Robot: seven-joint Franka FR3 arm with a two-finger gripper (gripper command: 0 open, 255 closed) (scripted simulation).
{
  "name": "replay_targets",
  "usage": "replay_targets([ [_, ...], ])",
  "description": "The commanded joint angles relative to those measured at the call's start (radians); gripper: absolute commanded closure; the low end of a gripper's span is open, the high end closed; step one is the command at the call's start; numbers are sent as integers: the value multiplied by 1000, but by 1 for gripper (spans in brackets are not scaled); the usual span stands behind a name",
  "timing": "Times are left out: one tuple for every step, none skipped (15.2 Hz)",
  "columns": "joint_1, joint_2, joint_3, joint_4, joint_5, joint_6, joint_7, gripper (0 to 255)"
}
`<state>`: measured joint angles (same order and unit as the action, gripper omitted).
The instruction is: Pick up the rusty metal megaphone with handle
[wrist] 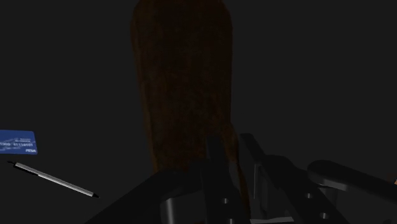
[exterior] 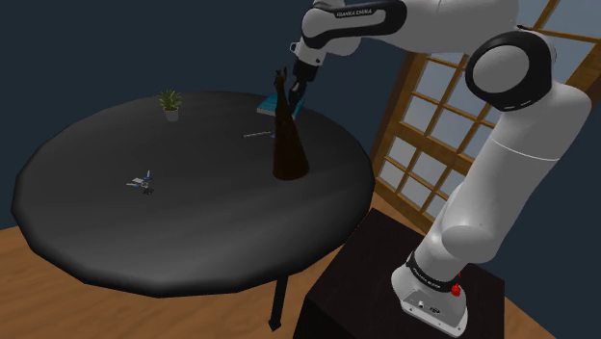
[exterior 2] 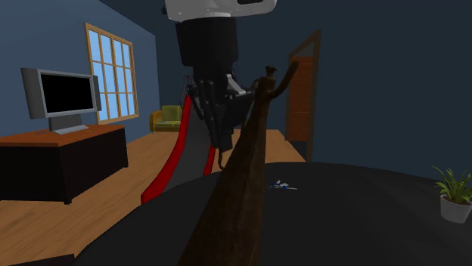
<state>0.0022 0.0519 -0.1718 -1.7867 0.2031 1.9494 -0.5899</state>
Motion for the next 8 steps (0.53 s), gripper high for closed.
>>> replay_targets([
  [-1,-3,-1,25,-2,-24,4,255],
  [-1,-3,-1,38,-3,-37,6,255],
  [-1,-3,-1,51,-4,-50,9,255],
  [-1,-3,-1,65,-4,-63,11,255],
  [-2,-3,-2,78,-5,-76,13,255],
  [-2,-2,-2,92,-6,-90,15,255],
  [-2,-2,-2,94,-6,-92,16,255],
  [-2,-2,-2,95,-6,-92,16,255],
])
